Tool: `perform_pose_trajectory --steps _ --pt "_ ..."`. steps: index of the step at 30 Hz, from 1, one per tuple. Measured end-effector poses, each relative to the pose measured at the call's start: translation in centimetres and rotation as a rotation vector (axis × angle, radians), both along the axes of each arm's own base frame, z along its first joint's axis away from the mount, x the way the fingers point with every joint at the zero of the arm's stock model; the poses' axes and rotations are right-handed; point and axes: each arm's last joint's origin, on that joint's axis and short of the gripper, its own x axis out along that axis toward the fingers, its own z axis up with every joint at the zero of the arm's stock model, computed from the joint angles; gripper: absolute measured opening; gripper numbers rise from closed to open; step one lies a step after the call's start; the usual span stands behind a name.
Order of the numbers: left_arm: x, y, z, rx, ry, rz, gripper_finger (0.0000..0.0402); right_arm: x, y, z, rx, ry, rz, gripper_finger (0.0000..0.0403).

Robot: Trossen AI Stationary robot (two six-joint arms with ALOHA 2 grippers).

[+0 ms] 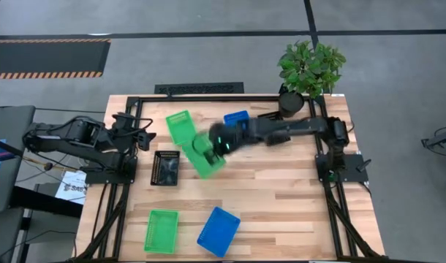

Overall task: Stack baskets by color
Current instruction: Stack the middle green bin on top of the top green bin

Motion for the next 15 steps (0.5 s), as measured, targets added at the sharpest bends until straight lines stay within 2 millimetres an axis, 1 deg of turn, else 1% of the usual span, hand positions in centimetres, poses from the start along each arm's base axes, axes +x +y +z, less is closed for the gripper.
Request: perform_pose_trajectory --steps 2,4,6,7,8,9,10,11,12,13,14,15 --pt "-0.3 0.0 0.1 -0.017 -0.02 0.0 0.0278 0.6 -2.2 0.9 -0.038 -0.067 -0.028 0.0009" --pt "-1.0 0.1 0.3 -0.033 -0.053 0.0 0.0278 1.5 -4.3 0.8 -0.061 -0.132 -0.059 0.0007" --pt "-1.5 0.2 0.4 -0.044 -0.085 0.01 0.0278 1.8 -6.2 0.5 -0.085 -0.147 -0.074 0.0006" --pt "-1.9 0.3 0.5 -0.046 -0.105 0.02 0.0278 2.4 -6.9 0.4 -0.098 -0.173 -0.08 0.0006" --pt "-2.3 0.3 0.6 -0.045 -0.129 0.03 0.0278 3.0 -7.6 0.7 -0.11 -0.226 -0.09 0.0006" --pt "-2.6 0.4 0.7 -0.046 -0.151 0.037 0.0278 3.1 -8.3 0.6 -0.11 -0.231 -0.095 0.0006" --pt "-2.7 0.4 0.7 -0.044 -0.163 0.048 0.0278 3.3 -8.8 0.3 -0.112 -0.222 -0.094 0.0007" --pt "-3.0 0.5 0.8 -0.04 -0.178 0.065 0.0278 3.9 -9.3 -0.3 -0.117 -0.219 -0.093 0.0007" --pt "-3.3 0.6 0.9 -0.034 -0.2 0.079 0.0278 4.5 -9.7 -0.2 -0.117 -0.256 -0.087 0.0008" --pt "-3.6 0.7 0.9 -0.03 -0.209 0.084 0.0278 5.0 -10.3 -0.6 -0.122 -0.256 -0.079 0.0008" --pt "-3.6 0.7 0.9 -0.025 -0.209 0.089 0.0278 5.4 -10.7 -1.3 -0.128 -0.235 -0.074 0.0008" --pt "-3.7 0.7 1.0 -0.018 -0.218 0.098 0.0278 6.1 -11.1 -1.4 -0.134 -0.254 -0.077 0.0008"
